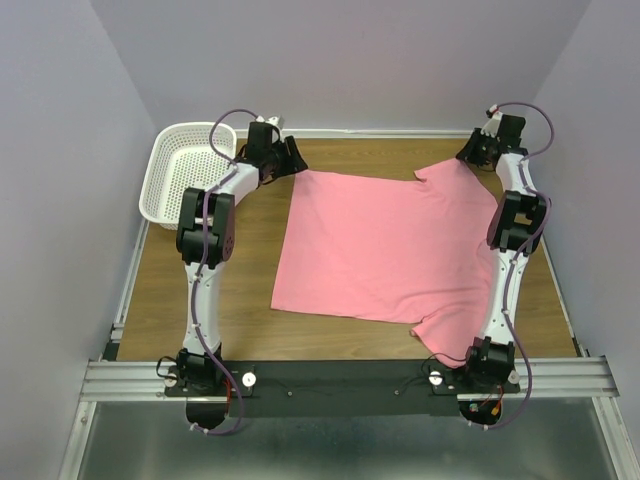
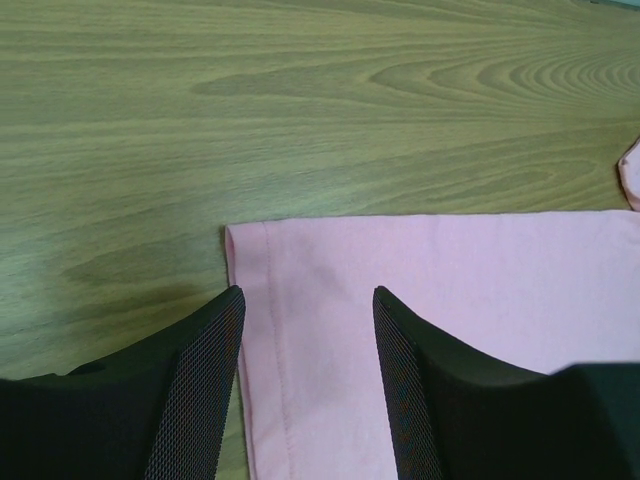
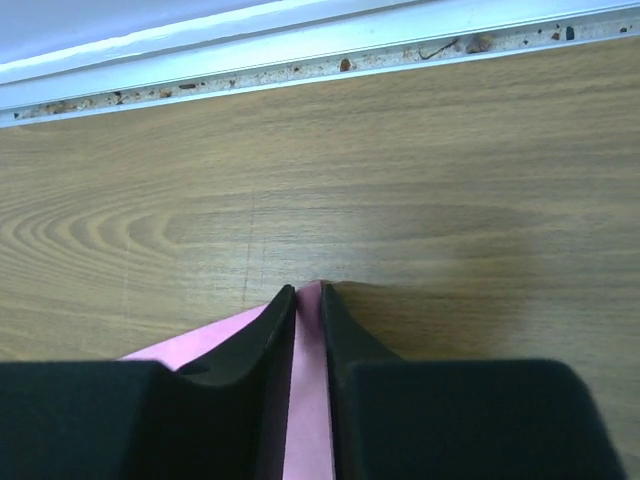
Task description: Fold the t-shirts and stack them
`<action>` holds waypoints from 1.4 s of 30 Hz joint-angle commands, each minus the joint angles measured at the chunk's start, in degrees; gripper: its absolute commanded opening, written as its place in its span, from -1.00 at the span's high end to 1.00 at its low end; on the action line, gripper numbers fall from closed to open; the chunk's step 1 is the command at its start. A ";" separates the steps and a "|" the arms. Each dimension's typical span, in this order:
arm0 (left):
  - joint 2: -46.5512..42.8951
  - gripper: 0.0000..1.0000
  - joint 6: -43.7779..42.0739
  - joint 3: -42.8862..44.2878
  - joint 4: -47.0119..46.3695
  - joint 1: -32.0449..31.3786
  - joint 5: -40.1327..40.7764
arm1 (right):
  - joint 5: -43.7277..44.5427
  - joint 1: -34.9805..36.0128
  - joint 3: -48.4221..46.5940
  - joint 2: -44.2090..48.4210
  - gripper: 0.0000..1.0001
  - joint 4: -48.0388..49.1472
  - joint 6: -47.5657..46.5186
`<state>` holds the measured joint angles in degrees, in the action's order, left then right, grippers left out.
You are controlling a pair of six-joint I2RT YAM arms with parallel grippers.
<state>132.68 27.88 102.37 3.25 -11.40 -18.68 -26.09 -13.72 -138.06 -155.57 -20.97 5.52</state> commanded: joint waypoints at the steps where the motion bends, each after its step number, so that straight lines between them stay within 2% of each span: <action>1: 1.61 -0.25 0.60 5.99 5.88 0.41 3.29 | 2.71 0.27 -0.02 -0.35 0.59 -3.11 -0.86; 8: 5.30 -0.26 1.47 11.79 10.37 0.41 6.45 | 2.27 0.18 -0.11 -0.44 0.98 -3.02 -0.60; 15: 7.85 -0.25 0.95 14.00 13.89 0.41 6.02 | 0.16 0.18 0.77 0.18 0.99 -3.02 -0.16; 24: 12.07 -0.08 0.51 19.53 17.23 0.41 4.00 | -0.72 0.18 2.18 1.05 0.99 -2.94 -0.51; 28: 14.27 0.08 1.04 21.81 17.93 0.33 2.25 | -1.25 0.18 3.06 1.32 0.99 -2.93 -0.68; 29: 14.97 0.17 1.21 22.17 18.20 0.41 1.89 | -1.33 0.18 3.23 1.41 0.99 -2.93 -0.77; 34: 15.59 0.28 1.13 22.61 18.55 0.06 1.54 | -1.42 0.18 4.03 1.93 0.99 -2.93 -1.39; 40: 15.24 0.82 0.69 22.61 18.29 0.06 0.31 | -1.86 0.27 4.20 2.37 0.99 -2.93 -1.30; 41: 15.15 1.00 0.69 22.61 18.20 0.06 0.22 | -2.04 0.18 4.20 2.29 0.99 -2.93 -1.39; 42: 14.80 1.00 0.60 22.61 18.03 -0.03 0.05 | -2.04 0.18 4.20 2.46 0.99 -2.93 -1.30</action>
<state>146.36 28.93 124.27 19.88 -11.33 -16.36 -27.27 -13.72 -135.59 -154.47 -20.62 4.91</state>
